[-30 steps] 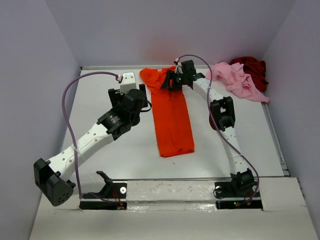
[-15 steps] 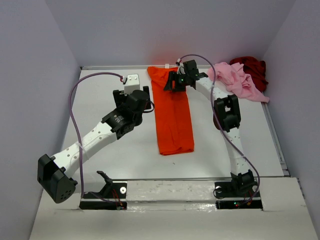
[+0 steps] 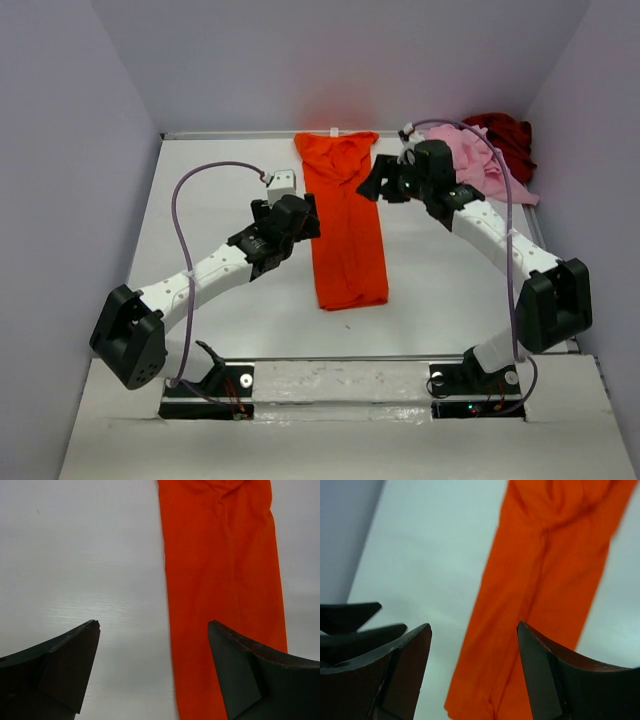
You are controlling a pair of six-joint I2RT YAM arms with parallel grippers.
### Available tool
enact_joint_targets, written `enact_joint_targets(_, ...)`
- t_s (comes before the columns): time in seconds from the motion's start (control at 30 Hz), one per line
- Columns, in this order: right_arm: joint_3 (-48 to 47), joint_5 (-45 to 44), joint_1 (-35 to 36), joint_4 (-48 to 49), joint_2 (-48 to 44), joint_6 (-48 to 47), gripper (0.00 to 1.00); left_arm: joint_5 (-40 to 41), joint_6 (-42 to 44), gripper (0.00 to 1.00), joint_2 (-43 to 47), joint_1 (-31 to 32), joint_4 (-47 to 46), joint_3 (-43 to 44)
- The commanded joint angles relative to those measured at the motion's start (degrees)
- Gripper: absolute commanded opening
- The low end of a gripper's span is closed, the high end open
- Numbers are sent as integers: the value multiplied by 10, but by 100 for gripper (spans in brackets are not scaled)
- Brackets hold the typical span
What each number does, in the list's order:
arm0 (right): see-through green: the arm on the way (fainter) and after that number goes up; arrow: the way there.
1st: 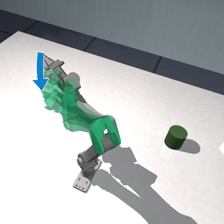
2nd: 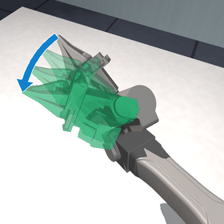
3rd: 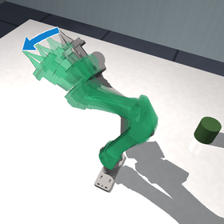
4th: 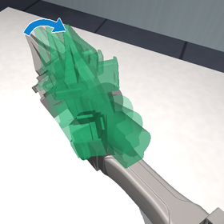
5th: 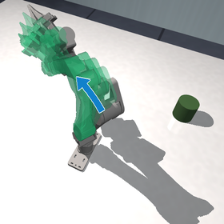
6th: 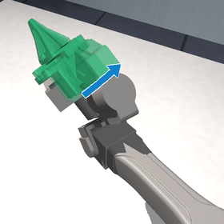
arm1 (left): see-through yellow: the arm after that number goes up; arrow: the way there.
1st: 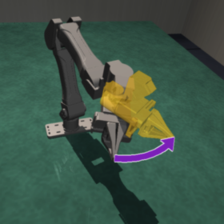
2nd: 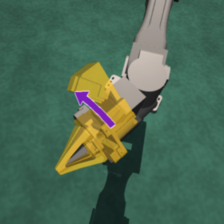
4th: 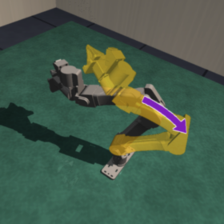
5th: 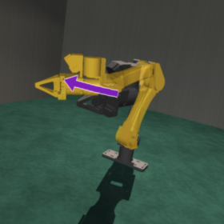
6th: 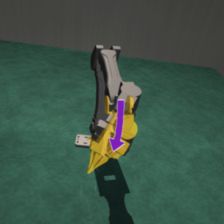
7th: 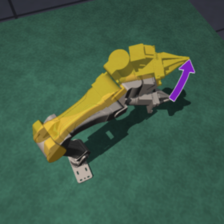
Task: Fold and stack the t-shirts
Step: Fold the tshirt
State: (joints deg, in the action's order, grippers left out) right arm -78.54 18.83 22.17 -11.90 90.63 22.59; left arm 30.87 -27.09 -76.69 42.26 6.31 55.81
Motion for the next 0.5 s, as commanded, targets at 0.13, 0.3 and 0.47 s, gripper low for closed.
enact_joint_targets(0.13, 303, -121, 23, 45, -98, 93, 73, -192, -101, 99, 2, -17, -99, -119)
enact_joint_targets(0.3, 400, -141, 29, 44, -162, 116, 72, -252, -147, 99, 22, -22, -163, -208)
enact_joint_targets(0.47, 428, -153, 29, 19, -203, 117, 72, -282, -180, 99, 36, -22, -208, -263)
